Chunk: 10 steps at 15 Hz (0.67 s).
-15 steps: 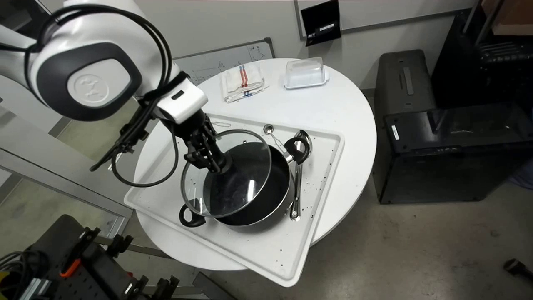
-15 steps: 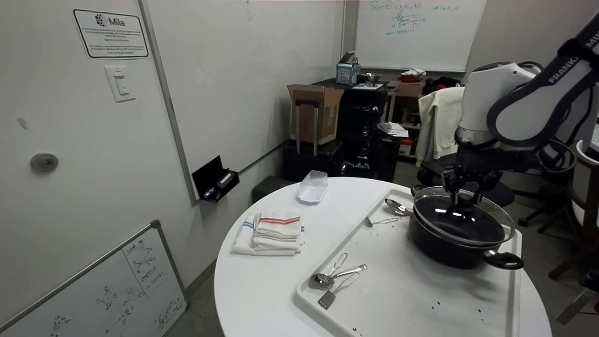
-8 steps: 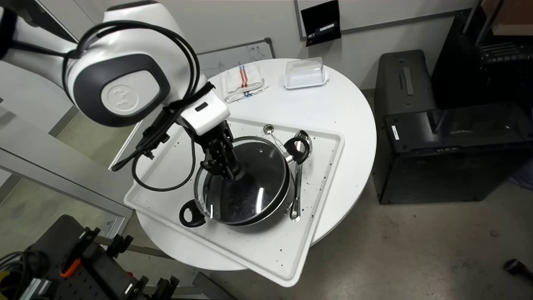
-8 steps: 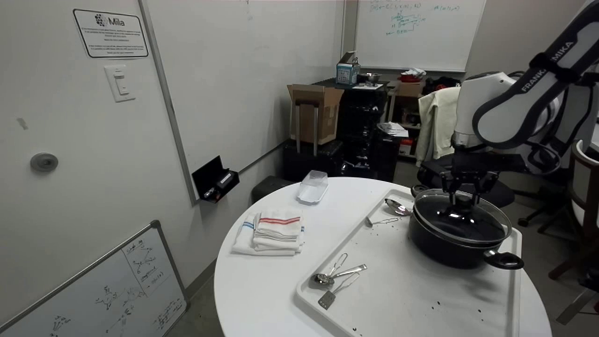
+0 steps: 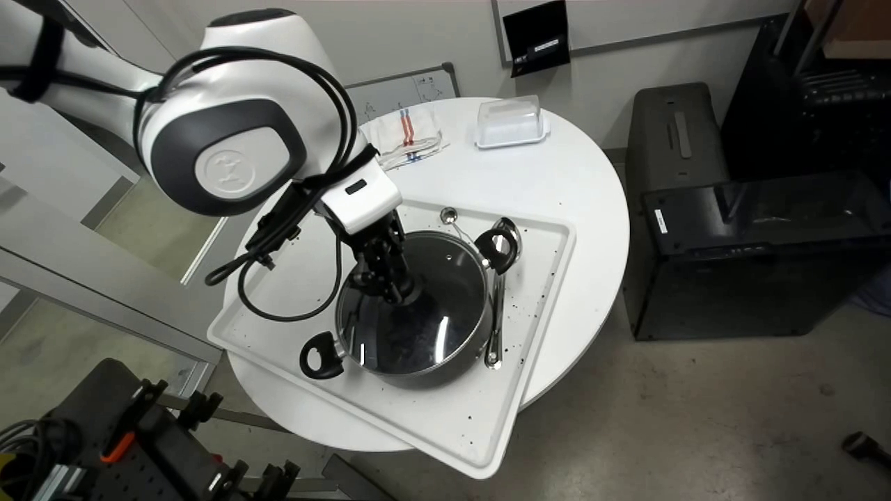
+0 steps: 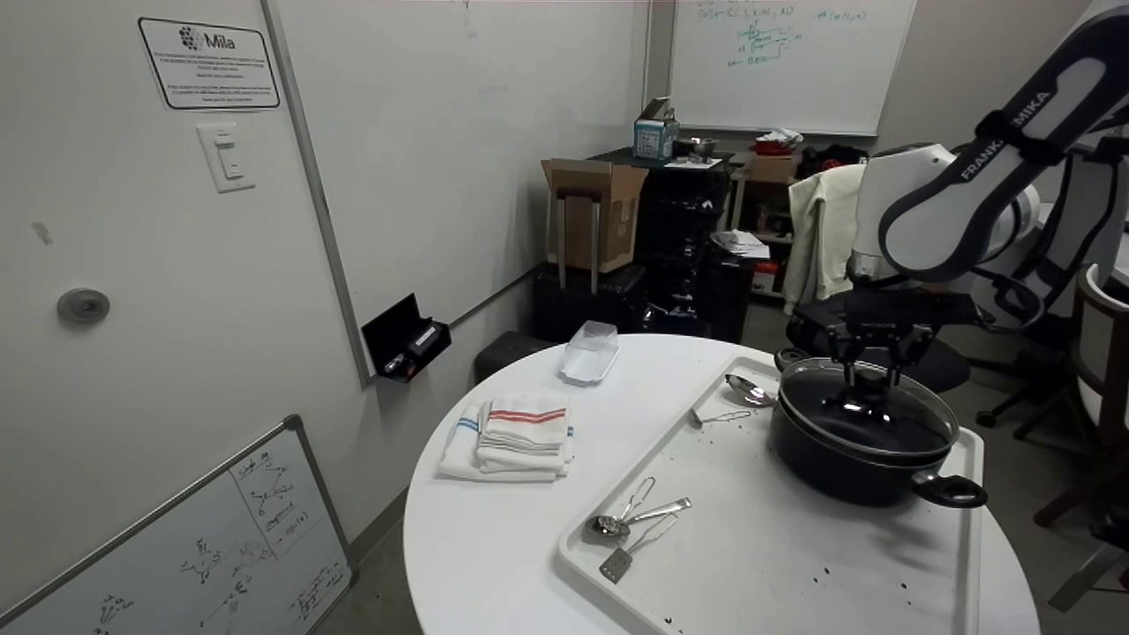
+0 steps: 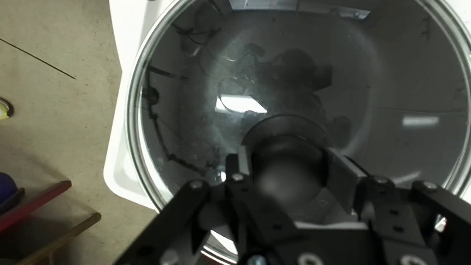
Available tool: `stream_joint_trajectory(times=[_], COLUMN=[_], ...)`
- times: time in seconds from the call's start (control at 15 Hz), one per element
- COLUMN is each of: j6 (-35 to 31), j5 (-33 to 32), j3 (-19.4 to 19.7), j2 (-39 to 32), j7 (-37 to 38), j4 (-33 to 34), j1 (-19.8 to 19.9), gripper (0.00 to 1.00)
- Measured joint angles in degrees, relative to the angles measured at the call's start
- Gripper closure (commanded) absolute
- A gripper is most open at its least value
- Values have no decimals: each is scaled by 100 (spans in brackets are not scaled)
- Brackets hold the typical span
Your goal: Cover the pot with the lid
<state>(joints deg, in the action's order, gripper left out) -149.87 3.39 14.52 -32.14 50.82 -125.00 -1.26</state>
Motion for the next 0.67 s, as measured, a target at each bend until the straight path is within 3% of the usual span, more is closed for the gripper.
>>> stream_joint_trajectory(times=[0.67], j6=[0], j5=[2], j3=[-35], j2=[-99], j7=[0], j4=[56], j1=[-15], gripper=[75])
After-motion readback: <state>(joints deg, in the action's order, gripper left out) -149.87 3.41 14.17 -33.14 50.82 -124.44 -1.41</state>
